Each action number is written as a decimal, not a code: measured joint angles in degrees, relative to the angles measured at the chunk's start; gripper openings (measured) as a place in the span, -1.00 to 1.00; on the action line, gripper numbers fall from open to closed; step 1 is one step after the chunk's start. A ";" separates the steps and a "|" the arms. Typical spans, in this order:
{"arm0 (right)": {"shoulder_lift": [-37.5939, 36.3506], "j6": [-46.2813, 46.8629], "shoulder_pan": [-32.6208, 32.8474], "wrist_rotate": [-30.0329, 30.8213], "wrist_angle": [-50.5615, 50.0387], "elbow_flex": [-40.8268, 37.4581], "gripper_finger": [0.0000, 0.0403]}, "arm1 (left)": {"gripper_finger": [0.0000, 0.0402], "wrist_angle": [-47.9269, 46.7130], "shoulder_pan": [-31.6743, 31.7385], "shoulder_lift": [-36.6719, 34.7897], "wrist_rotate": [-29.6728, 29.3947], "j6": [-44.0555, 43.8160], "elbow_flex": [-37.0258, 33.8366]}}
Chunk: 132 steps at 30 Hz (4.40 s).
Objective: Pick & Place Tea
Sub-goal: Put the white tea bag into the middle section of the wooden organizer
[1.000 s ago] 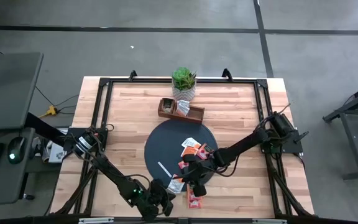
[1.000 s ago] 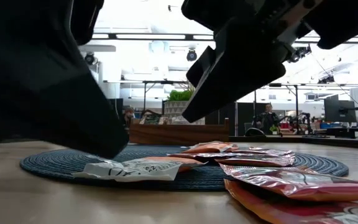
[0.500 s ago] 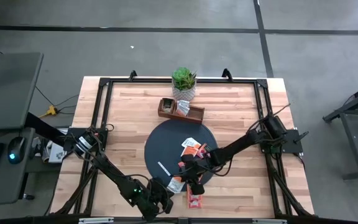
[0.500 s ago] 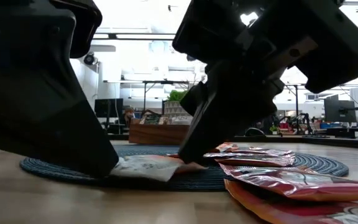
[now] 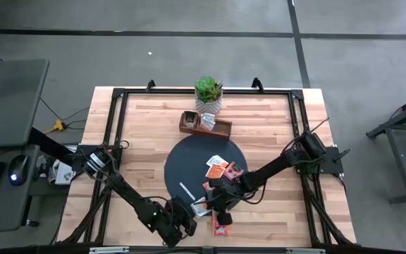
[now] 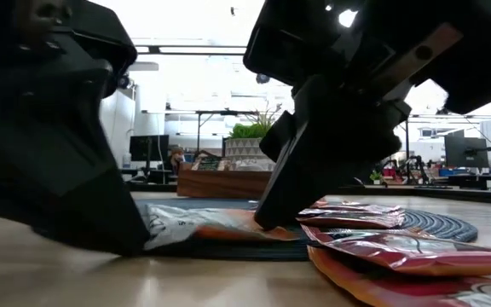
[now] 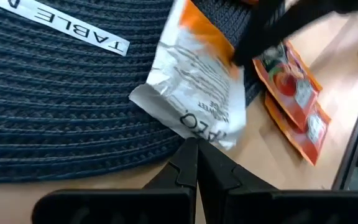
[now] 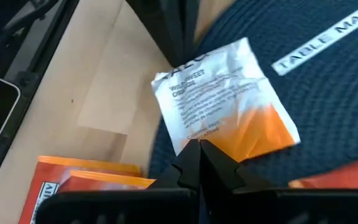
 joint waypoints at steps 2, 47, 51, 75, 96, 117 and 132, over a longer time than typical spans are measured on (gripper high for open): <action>0.00 1.07 0.74 1.60 0.07 0.00 -1.00 | -1.00 -0.12 0.48 0.00 -0.23 0.02 0.00; -2.56 15.60 6.39 15.62 -0.15 -0.02 -1.00 | -1.00 0.58 0.89 -0.66 0.90 -0.66 -0.09; -3.74 13.26 5.97 17.56 -3.30 -0.02 -1.00 | -1.00 1.06 0.89 -0.66 0.97 -0.63 -0.07; -1.29 11.93 3.39 15.40 -9.09 0.11 -1.00 | -1.00 6.03 0.89 -0.66 1.38 -0.57 -0.04; -1.18 12.79 3.41 15.35 -9.42 0.04 -1.00 | -0.09 4.32 0.45 -0.66 -6.06 -33.95 -0.04; -1.12 14.55 3.41 15.56 -9.44 -0.02 -1.00 | 0.11 2.84 4.42 -0.74 -4.25 -33.85 -0.04; -1.11 14.75 3.43 15.73 -9.46 -0.02 -1.00 | -0.67 2.68 4.62 -0.76 -2.94 -33.44 -0.04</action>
